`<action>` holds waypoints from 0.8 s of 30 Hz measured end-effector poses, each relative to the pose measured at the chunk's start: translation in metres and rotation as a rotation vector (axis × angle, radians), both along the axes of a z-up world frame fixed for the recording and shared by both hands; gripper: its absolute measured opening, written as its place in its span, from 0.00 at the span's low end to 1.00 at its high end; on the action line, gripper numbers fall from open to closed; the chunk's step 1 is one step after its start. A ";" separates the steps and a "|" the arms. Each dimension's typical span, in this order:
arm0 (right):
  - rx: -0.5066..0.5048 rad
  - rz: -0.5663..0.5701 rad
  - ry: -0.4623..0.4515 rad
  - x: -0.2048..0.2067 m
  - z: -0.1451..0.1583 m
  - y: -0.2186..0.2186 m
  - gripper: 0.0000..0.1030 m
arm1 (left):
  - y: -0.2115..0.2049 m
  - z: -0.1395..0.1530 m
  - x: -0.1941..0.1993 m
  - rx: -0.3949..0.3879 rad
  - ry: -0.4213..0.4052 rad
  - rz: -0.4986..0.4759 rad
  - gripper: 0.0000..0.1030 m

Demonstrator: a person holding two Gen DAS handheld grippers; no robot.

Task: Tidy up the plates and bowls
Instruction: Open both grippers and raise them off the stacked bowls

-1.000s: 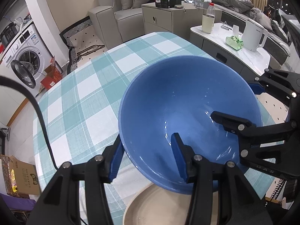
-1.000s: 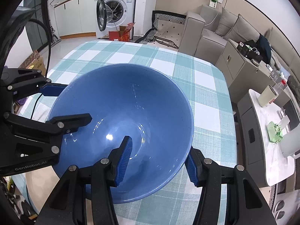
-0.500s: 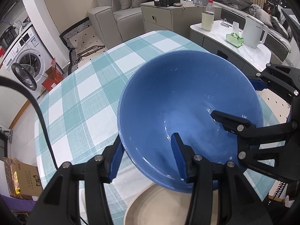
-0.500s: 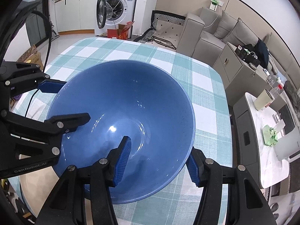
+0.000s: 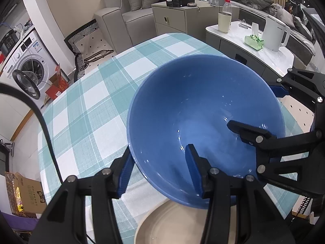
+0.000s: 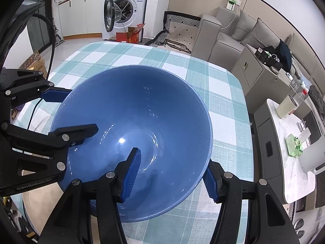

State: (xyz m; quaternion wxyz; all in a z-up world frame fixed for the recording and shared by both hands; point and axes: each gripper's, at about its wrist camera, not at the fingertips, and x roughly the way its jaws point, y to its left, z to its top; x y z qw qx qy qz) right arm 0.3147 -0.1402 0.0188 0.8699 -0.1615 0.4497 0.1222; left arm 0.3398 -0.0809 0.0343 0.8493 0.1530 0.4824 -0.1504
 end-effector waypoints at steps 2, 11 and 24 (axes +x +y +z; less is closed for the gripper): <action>0.001 -0.001 0.000 0.000 0.000 0.000 0.57 | -0.001 -0.001 -0.001 0.000 -0.002 -0.001 0.48; 0.037 0.007 0.007 0.000 -0.001 -0.002 0.60 | -0.001 -0.002 -0.001 -0.019 0.000 -0.007 0.55; 0.222 0.002 0.019 -0.004 0.006 -0.040 0.87 | 0.021 0.004 -0.012 -0.170 -0.007 0.026 0.85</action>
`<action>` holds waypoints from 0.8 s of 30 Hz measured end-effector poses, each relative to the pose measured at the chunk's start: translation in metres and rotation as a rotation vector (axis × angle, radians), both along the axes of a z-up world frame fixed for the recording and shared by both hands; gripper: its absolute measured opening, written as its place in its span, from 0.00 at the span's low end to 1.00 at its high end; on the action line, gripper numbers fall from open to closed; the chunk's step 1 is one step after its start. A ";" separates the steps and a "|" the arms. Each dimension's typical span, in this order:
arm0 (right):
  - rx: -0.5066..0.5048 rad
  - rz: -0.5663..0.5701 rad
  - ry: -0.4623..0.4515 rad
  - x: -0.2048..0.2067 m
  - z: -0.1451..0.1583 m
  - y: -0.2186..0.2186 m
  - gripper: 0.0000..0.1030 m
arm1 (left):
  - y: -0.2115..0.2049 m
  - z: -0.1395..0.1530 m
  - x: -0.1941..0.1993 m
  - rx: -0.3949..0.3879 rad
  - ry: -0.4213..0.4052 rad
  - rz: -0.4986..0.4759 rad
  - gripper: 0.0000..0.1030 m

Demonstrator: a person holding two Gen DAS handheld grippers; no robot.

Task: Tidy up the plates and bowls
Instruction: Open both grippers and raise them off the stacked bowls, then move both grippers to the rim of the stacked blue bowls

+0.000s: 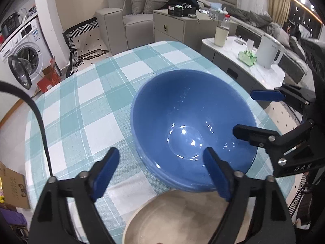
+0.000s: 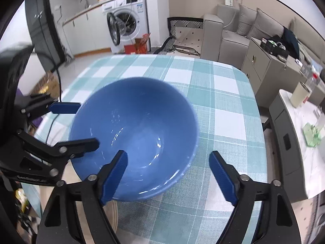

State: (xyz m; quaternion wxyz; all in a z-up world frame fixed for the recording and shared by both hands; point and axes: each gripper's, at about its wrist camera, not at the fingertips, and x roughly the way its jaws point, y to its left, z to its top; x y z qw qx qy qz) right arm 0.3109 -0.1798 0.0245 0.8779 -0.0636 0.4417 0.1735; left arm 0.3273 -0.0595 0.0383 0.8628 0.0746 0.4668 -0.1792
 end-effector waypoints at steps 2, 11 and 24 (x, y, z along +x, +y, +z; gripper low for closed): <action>0.046 -0.019 0.003 -0.001 0.001 -0.009 0.88 | 0.007 0.001 -0.001 -0.023 0.000 0.016 0.88; 0.161 -0.021 0.010 -0.006 -0.001 -0.027 0.98 | 0.032 -0.003 0.004 -0.125 0.013 0.112 1.00; 0.158 -0.044 0.023 0.000 -0.010 -0.030 0.99 | 0.021 -0.012 0.013 -0.112 0.023 0.077 1.00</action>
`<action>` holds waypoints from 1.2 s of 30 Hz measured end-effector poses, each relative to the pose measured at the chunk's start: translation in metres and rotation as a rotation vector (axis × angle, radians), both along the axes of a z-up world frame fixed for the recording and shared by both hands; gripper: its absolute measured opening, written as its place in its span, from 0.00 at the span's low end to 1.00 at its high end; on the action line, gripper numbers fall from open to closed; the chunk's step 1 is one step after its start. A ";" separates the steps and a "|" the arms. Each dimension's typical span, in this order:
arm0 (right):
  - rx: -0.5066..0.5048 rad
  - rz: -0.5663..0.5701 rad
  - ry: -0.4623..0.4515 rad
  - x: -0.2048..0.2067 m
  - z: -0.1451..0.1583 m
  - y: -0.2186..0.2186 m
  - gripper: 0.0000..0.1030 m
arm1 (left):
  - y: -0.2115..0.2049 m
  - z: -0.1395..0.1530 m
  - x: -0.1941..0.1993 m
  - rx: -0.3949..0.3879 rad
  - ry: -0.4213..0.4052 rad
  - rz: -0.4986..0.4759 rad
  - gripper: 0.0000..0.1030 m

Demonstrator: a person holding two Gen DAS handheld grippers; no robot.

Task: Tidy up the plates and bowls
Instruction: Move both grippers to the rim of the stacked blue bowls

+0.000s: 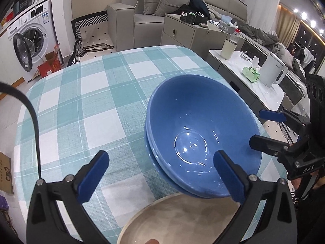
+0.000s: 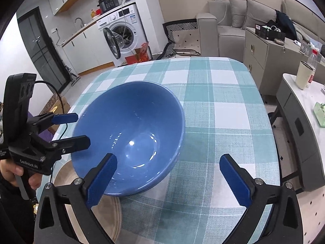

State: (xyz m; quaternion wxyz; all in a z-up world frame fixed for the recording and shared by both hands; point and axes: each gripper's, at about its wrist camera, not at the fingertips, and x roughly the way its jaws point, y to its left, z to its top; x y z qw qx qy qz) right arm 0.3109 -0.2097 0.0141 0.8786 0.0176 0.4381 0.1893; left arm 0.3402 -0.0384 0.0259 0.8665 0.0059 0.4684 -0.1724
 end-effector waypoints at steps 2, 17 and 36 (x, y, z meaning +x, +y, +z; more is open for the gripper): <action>0.003 -0.003 0.005 0.002 -0.001 0.000 0.99 | -0.001 -0.001 0.000 -0.007 0.006 0.000 1.00; 0.104 0.001 0.048 0.013 -0.017 -0.002 0.99 | -0.003 -0.011 0.005 -0.012 0.022 -0.005 1.00; 0.121 0.038 0.122 0.017 -0.036 0.007 0.73 | 0.001 -0.022 0.010 -0.028 0.037 0.011 0.78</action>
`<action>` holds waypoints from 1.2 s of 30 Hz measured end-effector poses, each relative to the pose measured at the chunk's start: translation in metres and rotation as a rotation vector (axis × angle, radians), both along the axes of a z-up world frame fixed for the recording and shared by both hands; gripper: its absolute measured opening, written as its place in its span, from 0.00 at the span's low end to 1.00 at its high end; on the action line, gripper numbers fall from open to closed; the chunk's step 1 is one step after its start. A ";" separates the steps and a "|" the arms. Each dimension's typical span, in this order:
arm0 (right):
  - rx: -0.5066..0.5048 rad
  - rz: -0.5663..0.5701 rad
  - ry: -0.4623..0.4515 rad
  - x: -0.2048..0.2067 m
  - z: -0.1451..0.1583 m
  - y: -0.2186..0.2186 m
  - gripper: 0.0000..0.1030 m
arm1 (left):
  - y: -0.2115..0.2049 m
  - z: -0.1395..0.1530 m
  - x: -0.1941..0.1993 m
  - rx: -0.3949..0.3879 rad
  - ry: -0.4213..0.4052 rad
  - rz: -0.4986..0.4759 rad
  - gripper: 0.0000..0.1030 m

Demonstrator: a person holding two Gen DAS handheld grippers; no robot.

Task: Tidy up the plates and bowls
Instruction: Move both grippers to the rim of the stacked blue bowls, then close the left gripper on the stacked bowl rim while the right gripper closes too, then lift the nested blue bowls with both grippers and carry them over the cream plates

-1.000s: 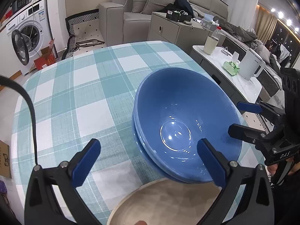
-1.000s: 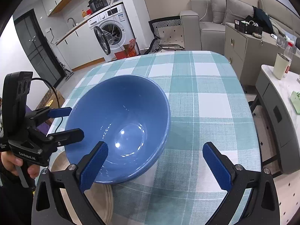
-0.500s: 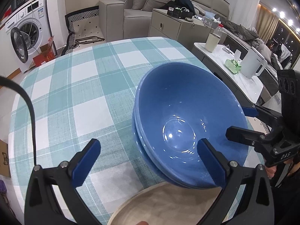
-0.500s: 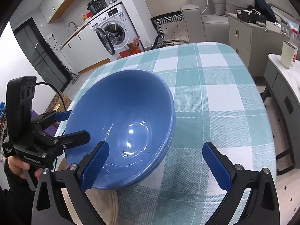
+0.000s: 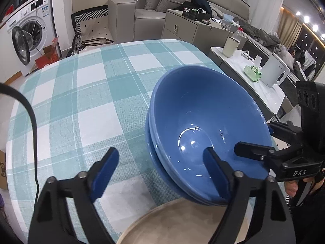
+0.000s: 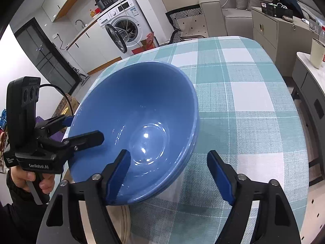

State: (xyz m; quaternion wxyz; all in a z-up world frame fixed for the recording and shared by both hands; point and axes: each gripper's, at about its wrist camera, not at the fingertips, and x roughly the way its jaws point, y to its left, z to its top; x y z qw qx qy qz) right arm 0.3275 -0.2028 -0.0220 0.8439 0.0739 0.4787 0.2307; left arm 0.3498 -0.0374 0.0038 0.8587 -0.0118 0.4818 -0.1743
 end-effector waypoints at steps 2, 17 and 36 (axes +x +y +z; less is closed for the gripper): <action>-0.005 0.005 0.000 -0.001 0.000 0.003 0.70 | 0.000 0.000 0.000 -0.003 0.004 0.003 0.67; -0.050 0.007 -0.015 -0.005 0.005 0.011 0.53 | -0.012 0.004 -0.002 0.012 0.006 -0.028 0.40; -0.114 -0.028 -0.002 -0.003 0.007 0.015 0.51 | -0.022 0.007 -0.001 0.062 0.008 -0.012 0.38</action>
